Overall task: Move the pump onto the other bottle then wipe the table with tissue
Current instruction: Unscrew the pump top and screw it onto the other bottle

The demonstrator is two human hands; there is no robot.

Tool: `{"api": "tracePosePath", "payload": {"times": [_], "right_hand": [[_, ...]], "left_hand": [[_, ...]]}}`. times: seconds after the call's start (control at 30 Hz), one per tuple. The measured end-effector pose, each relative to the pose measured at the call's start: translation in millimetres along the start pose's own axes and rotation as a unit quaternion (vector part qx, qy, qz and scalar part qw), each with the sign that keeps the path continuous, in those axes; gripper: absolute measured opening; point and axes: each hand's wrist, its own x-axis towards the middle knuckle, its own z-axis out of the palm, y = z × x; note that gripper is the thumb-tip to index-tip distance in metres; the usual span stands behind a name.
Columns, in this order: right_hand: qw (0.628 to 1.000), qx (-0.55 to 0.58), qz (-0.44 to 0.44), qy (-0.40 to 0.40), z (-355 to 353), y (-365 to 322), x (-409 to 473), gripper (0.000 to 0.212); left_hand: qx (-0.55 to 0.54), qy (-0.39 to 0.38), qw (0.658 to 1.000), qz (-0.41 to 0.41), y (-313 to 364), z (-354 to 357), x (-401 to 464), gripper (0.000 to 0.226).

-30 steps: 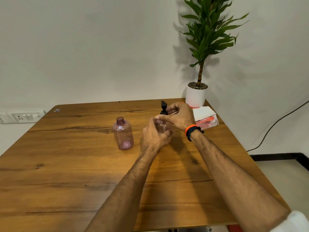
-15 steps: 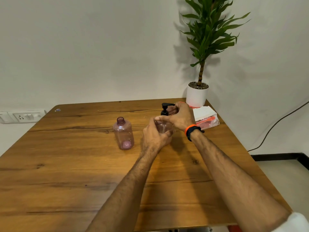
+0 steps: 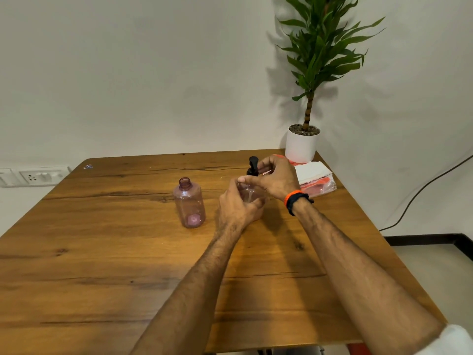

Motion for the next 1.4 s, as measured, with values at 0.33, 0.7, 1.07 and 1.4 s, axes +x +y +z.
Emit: {"api": "tracePosePath", "payload": {"times": [0.33, 0.7, 1.07, 1.4], "right_hand": [[0.999, 0.024, -0.011, -0.040, -4, 4, 5, 0.033], [0.993, 0.050, -0.024, -0.102, -9, 10, 8, 0.033], [1.000, 0.021, -0.017, -0.011, -1, 3, 4, 0.040], [0.980, 0.078, -0.026, -0.181, -21, 5, 13, 0.032]], "left_hand": [[0.008, 0.002, 1.000, 0.004, -1, 1, 0, 0.066], [0.011, -0.007, 1.000, -0.005, -2, 0, 0, 0.063], [0.006, -0.003, 1.000, -0.003, -1, 0, 0, 0.066], [0.005, 0.014, 1.000, 0.002, -3, -1, -1, 0.064]]}}
